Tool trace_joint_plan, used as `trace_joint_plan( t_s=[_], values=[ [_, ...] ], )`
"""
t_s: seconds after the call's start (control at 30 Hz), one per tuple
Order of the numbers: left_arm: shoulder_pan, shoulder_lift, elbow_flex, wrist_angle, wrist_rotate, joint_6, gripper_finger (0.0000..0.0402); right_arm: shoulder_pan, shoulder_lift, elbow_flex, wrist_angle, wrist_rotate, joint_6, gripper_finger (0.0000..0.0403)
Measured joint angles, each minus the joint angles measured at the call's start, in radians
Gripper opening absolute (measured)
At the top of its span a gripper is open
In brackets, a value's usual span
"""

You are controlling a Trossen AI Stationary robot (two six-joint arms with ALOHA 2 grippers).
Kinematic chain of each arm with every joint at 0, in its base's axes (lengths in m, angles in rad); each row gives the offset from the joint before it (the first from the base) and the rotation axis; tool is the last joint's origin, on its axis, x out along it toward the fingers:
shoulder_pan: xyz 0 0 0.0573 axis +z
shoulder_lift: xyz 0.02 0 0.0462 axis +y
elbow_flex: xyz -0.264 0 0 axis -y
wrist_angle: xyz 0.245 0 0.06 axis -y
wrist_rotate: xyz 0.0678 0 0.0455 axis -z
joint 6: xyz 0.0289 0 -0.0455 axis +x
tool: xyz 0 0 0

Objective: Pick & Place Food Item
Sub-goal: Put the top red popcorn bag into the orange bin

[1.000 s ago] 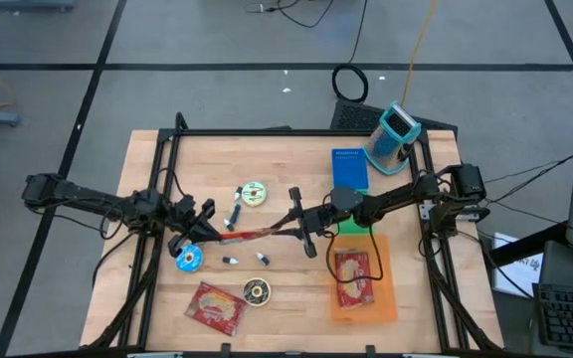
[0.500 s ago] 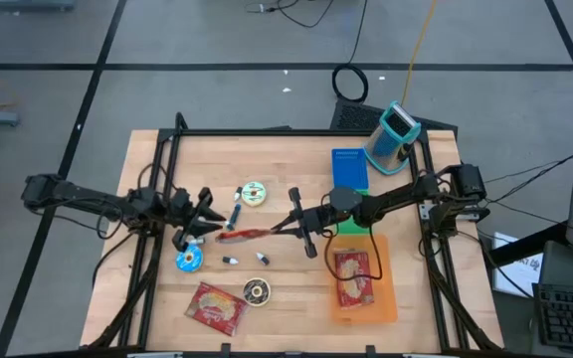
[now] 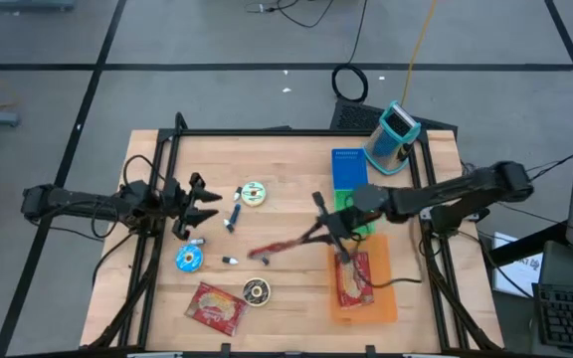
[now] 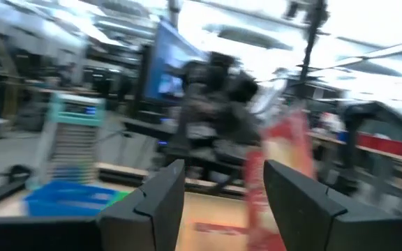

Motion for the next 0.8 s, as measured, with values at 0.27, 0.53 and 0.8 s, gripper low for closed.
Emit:
trace_joint_plan(
  t_s=[0.27,0.53,0.8],
  values=[
    [0.091,-0.117,0.001,-0.164,-0.174,0.002,0.0176,0.268,-0.267,0.000,-0.416,0.339,0.206,0.0005],
    [0.106,-0.129,0.001,-0.254,-0.304,-0.035,0.0170,0.553,-0.363,0.000,-0.673,0.573,0.491,0.0004],
    [0.106,-0.129,0.001,-0.252,-0.292,-0.031,0.0169,0.637,-0.367,0.000,-0.853,0.627,0.697,0.0004]
  ],
)
